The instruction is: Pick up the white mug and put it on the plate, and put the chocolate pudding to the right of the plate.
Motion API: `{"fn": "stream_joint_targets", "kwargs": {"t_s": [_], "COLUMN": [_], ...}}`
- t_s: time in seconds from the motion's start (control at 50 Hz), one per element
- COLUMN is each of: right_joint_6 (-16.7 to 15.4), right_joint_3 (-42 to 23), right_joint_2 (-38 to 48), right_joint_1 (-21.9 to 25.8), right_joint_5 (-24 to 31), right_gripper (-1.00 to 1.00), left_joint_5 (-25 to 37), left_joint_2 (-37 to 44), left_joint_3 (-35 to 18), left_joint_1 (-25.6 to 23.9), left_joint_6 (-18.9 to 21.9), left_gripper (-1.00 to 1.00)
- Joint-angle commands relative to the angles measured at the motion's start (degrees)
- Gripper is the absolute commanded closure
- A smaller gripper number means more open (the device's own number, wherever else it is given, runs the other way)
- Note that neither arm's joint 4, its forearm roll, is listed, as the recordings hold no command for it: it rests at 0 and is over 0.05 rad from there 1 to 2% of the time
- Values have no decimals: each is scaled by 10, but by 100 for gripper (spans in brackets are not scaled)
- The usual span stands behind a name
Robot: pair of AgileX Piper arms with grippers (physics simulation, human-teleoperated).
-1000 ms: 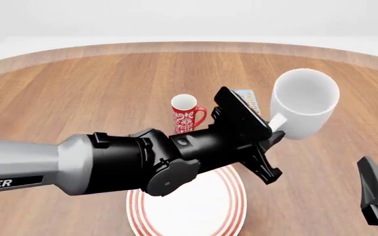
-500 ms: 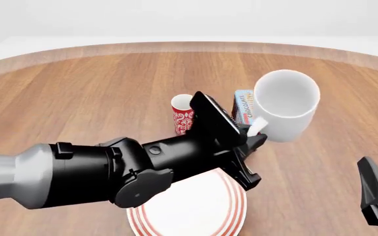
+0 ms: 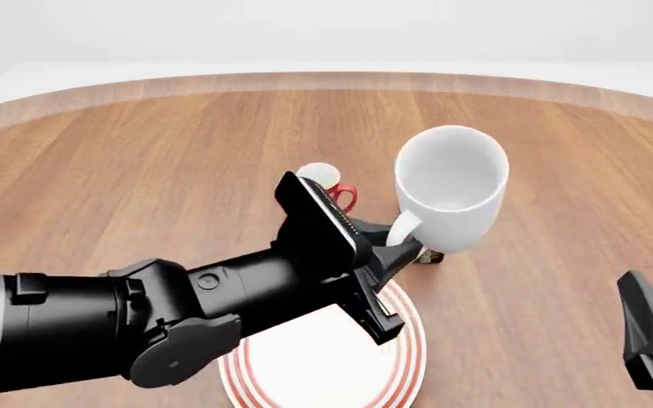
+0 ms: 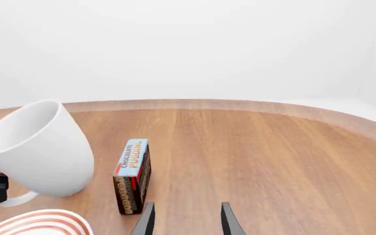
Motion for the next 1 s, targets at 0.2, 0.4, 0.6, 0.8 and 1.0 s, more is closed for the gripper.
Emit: {"fn": "stream_joint_targets", "kwargs": {"t_s": [0.2,0.4,0.6,0.8,1.0], "right_joint_6": [-4,-4,-6,-6,-7], "right_joint_3": [1,1,1,0,0], "right_joint_2": [-1,-1,-1,-1,-1], "right_joint_1": [1,1,2,1,1], "right_joint_5": [-1,-1,-2,-1,-1], "right_gripper": [-100,-100,-100,-100,-100], "left_joint_5": [-7,0,9,12,19], "left_joint_2": [-51,-82,-129,-157,-164], "left_joint_3": [64,91,125,155,172], "left_joint_1": [15,21,43,64,70], "left_joint_6": [-7,-11,-18,-26,-31], "left_gripper": [100,100,100,100,100]}}
